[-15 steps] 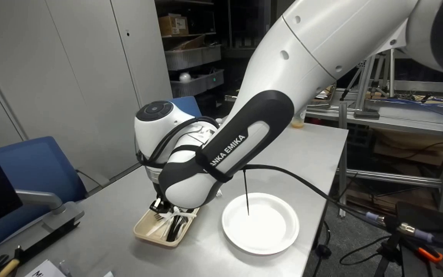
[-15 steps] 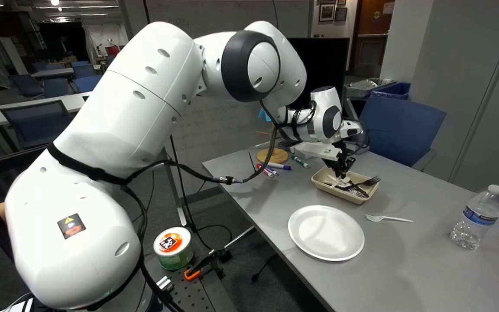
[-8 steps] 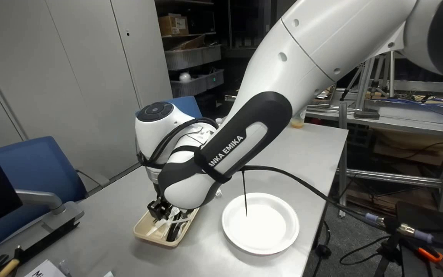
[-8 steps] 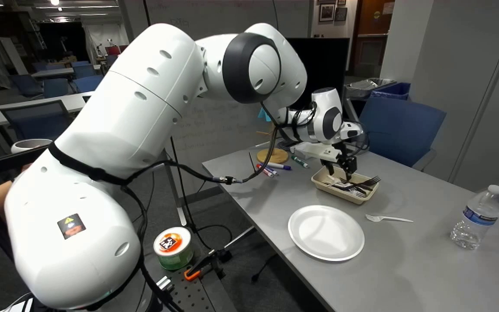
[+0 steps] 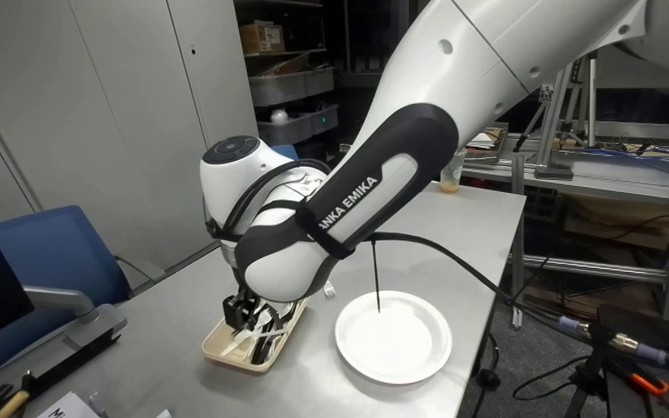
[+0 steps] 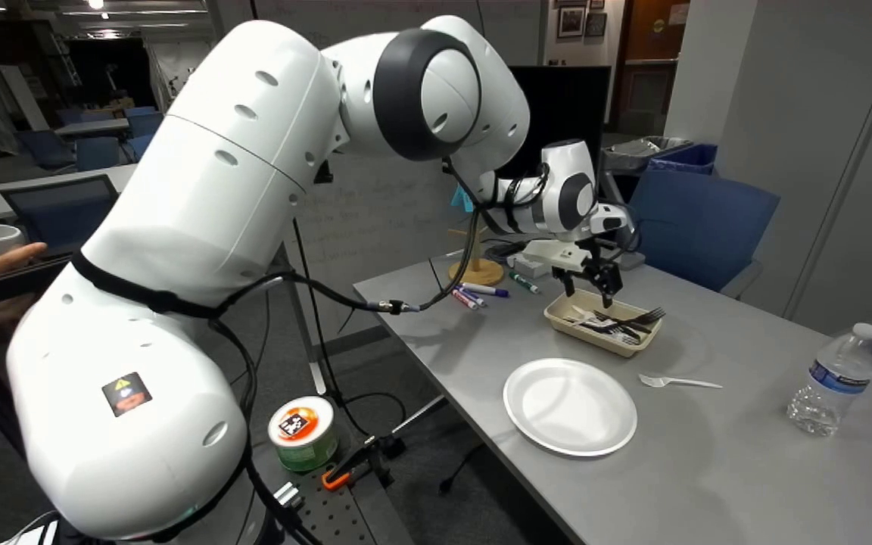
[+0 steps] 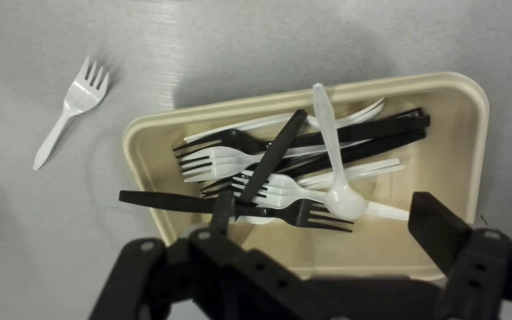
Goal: Pick up the spoon from the table and put it in the tray
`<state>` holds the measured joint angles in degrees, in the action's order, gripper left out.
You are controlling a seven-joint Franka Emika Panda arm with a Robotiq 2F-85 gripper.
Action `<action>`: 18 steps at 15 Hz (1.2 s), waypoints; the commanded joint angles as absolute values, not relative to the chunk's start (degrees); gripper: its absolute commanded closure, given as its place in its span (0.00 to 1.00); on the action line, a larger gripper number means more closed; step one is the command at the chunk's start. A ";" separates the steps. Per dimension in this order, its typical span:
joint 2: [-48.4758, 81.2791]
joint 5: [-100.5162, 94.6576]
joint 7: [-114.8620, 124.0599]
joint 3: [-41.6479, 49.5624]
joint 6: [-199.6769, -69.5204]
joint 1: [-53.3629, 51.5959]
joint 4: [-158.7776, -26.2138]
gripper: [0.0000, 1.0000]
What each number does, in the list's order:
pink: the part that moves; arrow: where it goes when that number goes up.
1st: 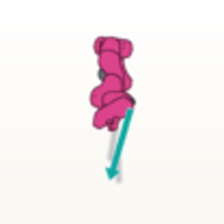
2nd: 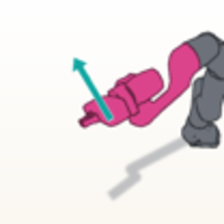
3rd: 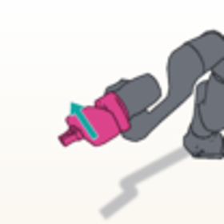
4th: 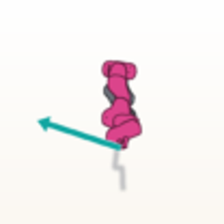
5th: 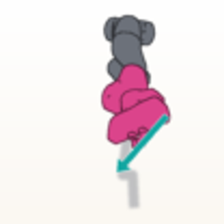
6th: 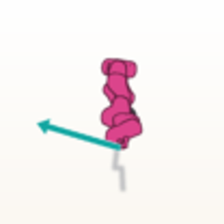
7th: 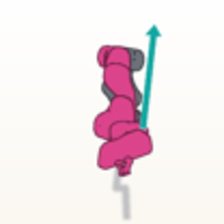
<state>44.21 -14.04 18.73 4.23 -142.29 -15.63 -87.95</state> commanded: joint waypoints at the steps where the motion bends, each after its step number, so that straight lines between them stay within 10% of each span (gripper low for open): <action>1: 36.12 -13.00 19.67 4.01 -141.29 -16.18 -96.94 0.00; 18: 7.42 -13.06 22.37 1.13 -146.32 -12.32 -130.66 0.00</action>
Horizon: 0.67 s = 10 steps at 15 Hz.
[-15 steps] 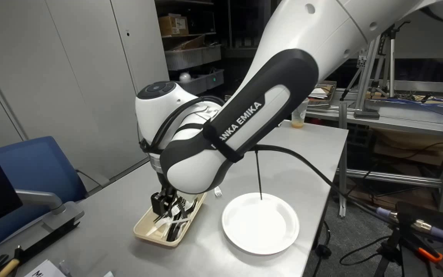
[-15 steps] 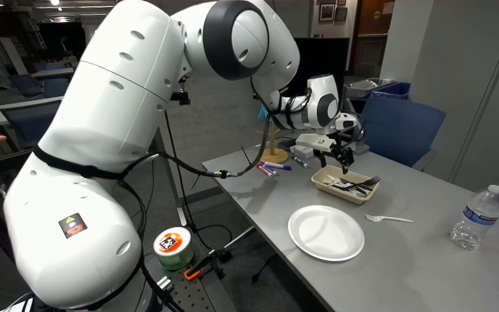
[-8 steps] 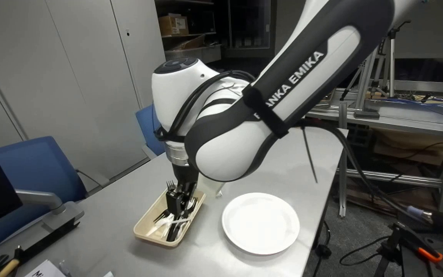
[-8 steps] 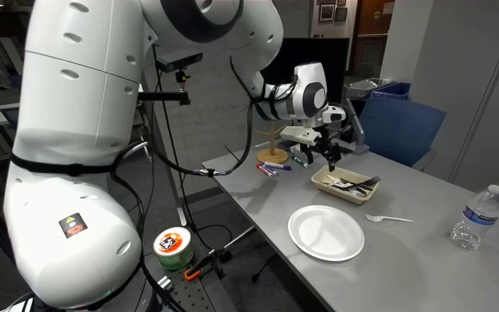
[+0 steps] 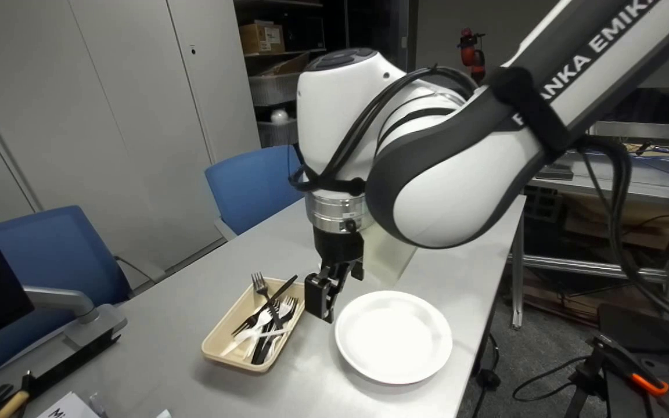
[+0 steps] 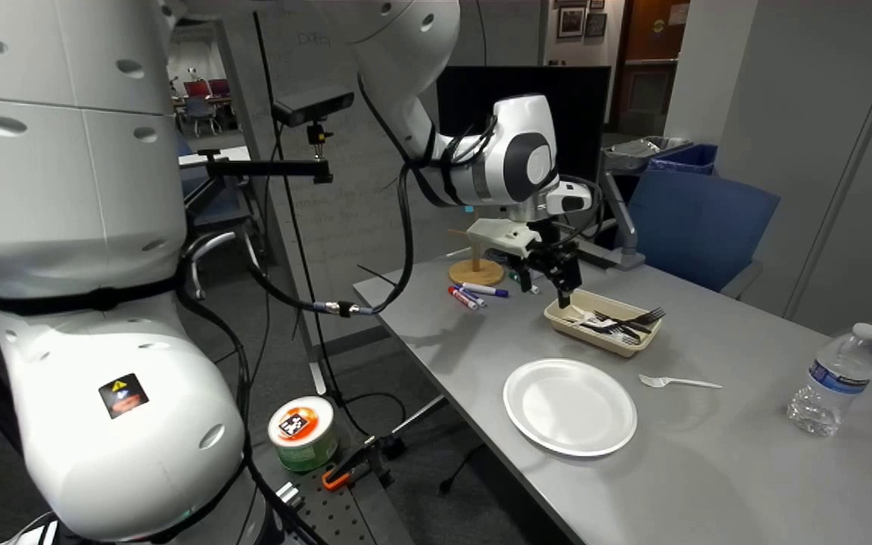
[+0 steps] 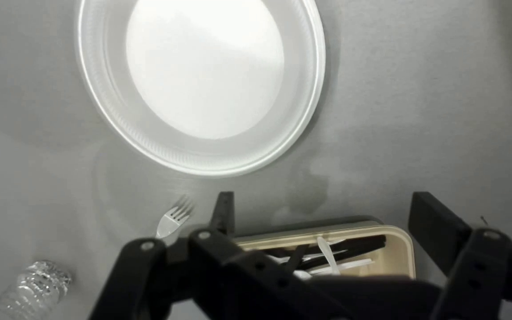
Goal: Pick up the spoon from the table and put it in the tray
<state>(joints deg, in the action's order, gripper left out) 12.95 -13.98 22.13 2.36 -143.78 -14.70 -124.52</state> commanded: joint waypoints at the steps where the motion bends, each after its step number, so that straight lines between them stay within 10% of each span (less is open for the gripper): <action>1: 6.36 -12.78 22.15 1.01 -146.85 -11.71 -131.76 0.00; 10: 3.42 -11.69 22.12 -0.02 -147.51 -8.20 -134.20 0.00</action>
